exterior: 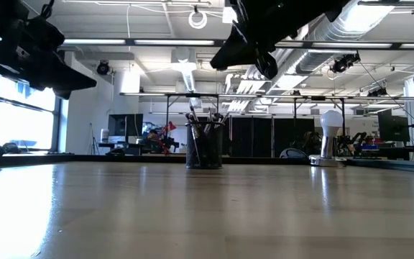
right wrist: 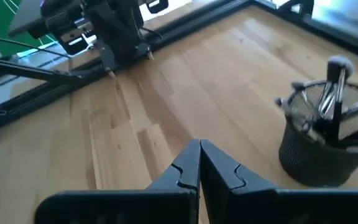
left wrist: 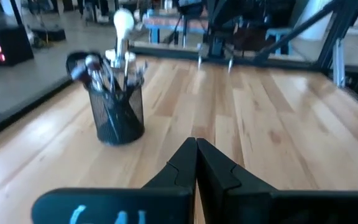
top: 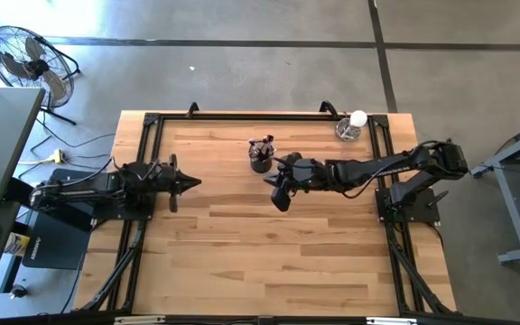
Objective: Pick & Place Makeup Brushes
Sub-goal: Return to Home Position
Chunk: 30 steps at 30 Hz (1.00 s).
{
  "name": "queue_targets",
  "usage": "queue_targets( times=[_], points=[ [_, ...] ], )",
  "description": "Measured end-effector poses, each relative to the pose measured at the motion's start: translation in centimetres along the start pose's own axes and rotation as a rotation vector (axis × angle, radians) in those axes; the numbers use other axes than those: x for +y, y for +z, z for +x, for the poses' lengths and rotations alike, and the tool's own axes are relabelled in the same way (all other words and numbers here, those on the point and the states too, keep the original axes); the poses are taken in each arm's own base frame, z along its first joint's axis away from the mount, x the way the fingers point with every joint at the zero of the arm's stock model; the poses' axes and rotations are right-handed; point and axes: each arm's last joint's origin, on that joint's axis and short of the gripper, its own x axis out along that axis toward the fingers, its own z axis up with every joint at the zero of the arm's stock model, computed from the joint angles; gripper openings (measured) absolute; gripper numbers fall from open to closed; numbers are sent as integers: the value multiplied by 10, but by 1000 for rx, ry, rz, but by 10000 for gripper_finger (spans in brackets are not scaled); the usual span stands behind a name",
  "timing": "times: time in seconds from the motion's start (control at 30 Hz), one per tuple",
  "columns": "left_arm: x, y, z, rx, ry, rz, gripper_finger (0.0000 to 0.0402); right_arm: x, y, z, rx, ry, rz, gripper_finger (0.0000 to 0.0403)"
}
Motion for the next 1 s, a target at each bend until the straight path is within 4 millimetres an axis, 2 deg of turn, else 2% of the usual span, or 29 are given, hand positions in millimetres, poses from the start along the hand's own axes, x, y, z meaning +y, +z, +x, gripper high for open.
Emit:
queue_targets(
  times=[0.1, 0.23, 0.4, 0.5, 0.67, 0.83, 1.0],
  points=[
    [0, -3, 4, 48, 2, -14, 0, -1, -4, 0, 53, 23, -6, 1],
    [-1, -6, 6, 88, -25, -63, 0, -2, -10, -1, 129, 56, -107, 1],
    [1, 7, 3, -24, 38, -100, 0, -4, -14, -10, 228, 94, -175, 1],
    [3, 14, -2, -104, 119, -98, 0, -5, -10, -23, 252, 98, -207, 1],
    [3, 13, -8, -124, 118, -98, 0, -7, 2, -54, 241, 120, -280, 0],
    [2, 6, -4, -124, 60, -64, 0, -11, 14, -87, 201, 135, -330, 0],
    [0, 4, -2, -139, -11, -27, 0, -19, 19, -109, 161, 139, -351, 0]
  ],
)
